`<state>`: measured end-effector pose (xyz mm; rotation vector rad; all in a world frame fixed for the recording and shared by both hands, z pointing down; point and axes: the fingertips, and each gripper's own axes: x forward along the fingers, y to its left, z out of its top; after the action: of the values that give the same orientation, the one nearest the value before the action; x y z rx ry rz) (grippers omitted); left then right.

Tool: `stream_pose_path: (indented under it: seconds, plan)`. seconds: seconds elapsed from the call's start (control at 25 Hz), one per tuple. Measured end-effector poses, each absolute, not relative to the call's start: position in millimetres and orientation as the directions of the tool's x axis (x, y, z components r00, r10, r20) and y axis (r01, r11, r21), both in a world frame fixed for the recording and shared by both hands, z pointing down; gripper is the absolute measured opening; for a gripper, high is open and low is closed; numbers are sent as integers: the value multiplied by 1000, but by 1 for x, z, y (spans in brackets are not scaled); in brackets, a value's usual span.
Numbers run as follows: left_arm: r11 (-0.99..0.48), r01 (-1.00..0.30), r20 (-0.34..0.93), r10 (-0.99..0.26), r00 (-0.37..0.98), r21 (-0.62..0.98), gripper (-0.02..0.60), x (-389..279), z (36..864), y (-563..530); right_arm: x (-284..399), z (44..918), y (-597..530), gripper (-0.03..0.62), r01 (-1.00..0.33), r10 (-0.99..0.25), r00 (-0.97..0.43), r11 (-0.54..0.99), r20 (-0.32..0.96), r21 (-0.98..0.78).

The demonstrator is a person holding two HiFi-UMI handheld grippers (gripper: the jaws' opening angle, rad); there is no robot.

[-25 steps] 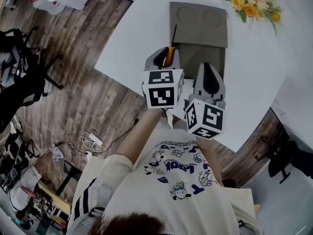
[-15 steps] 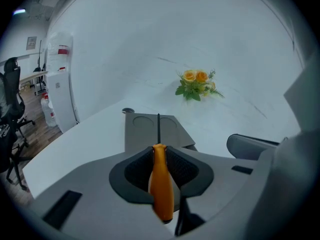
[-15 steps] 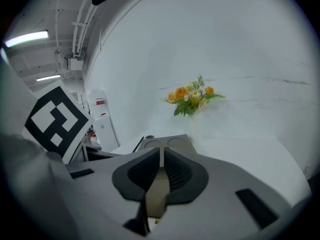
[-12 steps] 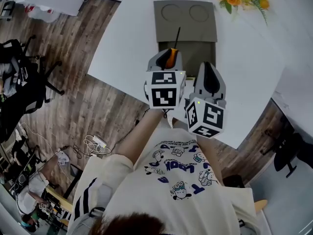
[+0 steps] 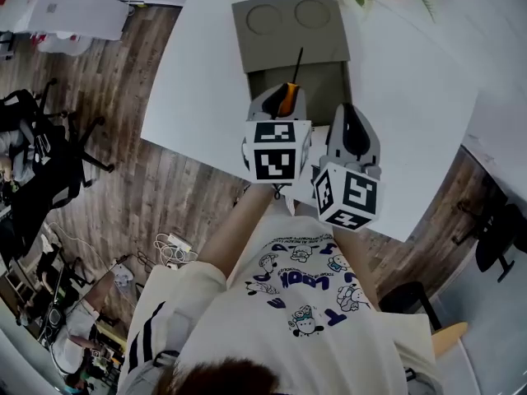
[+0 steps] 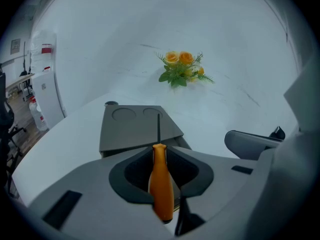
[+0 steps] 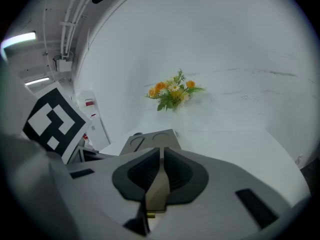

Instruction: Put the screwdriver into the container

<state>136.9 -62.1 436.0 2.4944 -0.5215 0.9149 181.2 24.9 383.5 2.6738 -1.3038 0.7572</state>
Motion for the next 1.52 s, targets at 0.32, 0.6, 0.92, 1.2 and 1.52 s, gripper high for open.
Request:
stream_pose_path:
  seconds: [0.32,0.6,0.92,1.2,1.52]
  plan:
    - [-875,-429,712,-152,686,226,91,145,451,-50,193,393,39,43,-725,-695,538,-670,478,-159]
    - [-897,-386,731,-115,672,214,91,153,464,-44,204,404,50,43,-698,-671,553,-697,495,-165]
    - [-938,-299,760,-65,646,174,92,161,474,-36,209,412,55,43,-679,-653,557,-714,513,-171]
    - [-953,-244,784,-11,621,180,91,164,486,-31,213,419,55,43,-669,-639,557,-724,530,-170]
    - [-967,-174,811,54,583,189,91,166,499,-23,214,432,55,43,-659,-626,550,-732,554,-172]
